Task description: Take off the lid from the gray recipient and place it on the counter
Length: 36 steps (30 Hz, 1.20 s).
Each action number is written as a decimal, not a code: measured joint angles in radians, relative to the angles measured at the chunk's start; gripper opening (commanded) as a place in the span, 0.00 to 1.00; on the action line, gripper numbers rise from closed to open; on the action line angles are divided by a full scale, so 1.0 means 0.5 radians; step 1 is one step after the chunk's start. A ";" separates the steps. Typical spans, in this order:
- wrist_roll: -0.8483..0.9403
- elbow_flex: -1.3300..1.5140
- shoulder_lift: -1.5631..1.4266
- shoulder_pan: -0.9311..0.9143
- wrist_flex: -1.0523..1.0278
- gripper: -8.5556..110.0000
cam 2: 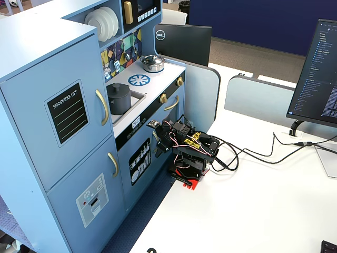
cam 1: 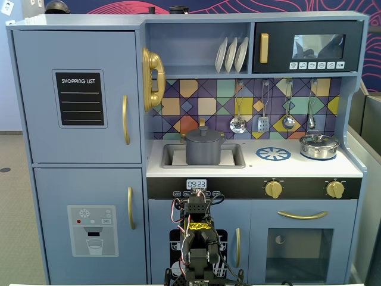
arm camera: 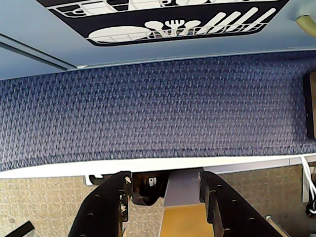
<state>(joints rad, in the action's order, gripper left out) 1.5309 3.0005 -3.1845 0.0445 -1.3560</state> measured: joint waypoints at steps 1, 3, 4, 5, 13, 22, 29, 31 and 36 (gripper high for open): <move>0.000 0.000 0.000 0.000 0.000 0.07; -0.025 0.000 0.000 -0.031 0.000 0.07; -0.031 0.000 0.000 -0.046 0.000 0.07; -0.037 0.000 0.000 -0.058 0.000 0.07; -0.117 -0.003 -0.003 -0.049 0.003 0.07; 0.077 -0.675 0.153 -0.141 0.209 0.07; 0.175 -1.218 0.423 -0.206 1.166 0.13; 0.175 -1.325 0.512 -0.230 1.411 0.19; 0.175 -1.531 0.724 -0.298 1.715 0.24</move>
<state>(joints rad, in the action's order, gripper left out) 1.6183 2.2350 -2.8225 -0.1043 -0.4985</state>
